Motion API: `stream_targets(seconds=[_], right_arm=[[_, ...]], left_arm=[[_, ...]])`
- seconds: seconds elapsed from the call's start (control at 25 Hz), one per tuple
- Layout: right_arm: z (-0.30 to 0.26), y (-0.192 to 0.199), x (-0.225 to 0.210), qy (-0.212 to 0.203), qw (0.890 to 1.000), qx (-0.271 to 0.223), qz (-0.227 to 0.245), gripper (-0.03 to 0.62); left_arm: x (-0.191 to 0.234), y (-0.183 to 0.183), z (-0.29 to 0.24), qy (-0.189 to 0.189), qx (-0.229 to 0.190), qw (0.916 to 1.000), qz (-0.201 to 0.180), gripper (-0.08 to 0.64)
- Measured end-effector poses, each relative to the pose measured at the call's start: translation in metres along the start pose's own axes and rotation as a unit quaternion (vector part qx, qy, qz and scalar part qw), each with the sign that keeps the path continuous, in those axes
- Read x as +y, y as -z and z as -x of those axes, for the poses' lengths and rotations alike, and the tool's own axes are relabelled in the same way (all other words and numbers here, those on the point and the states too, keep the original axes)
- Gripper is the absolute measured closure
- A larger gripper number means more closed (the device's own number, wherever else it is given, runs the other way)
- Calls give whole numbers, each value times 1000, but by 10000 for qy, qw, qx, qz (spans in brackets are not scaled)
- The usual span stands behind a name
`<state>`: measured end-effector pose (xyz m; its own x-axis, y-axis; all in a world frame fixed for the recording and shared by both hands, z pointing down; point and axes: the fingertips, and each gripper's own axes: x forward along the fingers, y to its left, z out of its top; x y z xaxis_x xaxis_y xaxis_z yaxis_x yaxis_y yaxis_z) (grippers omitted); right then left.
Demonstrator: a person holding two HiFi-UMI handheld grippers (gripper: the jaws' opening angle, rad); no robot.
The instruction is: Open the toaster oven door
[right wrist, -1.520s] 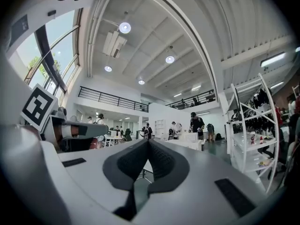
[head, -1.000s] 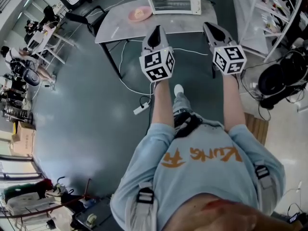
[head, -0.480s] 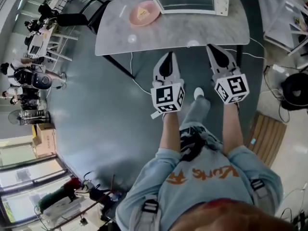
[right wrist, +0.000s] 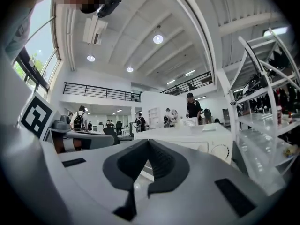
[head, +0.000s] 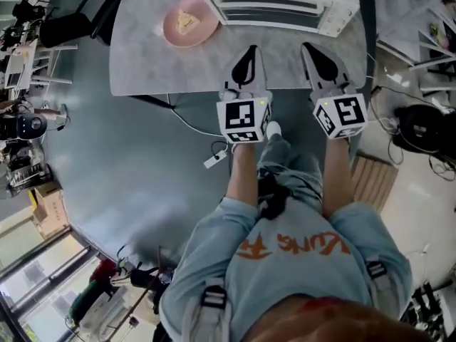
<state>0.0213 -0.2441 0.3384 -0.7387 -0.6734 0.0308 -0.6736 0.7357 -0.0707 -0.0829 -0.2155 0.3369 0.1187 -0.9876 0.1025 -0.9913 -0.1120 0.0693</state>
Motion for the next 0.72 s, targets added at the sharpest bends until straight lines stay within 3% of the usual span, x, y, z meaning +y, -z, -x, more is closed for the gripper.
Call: stream_targets(seconds=[0.2,0.56,0.72], right_arm=[[-26,-18,-19,86,9996,210,165,594],[-31,-26,-51,162,9982,390,421,594],[-51,-39,-56,239,9975,332,572,594]], left_arm=[[5,-33,-35,189,-96,9998,5,557],[16,-45,-60,311,-183,9993,86,557],[25,-59,-70,480,-209,9983,-269,557]])
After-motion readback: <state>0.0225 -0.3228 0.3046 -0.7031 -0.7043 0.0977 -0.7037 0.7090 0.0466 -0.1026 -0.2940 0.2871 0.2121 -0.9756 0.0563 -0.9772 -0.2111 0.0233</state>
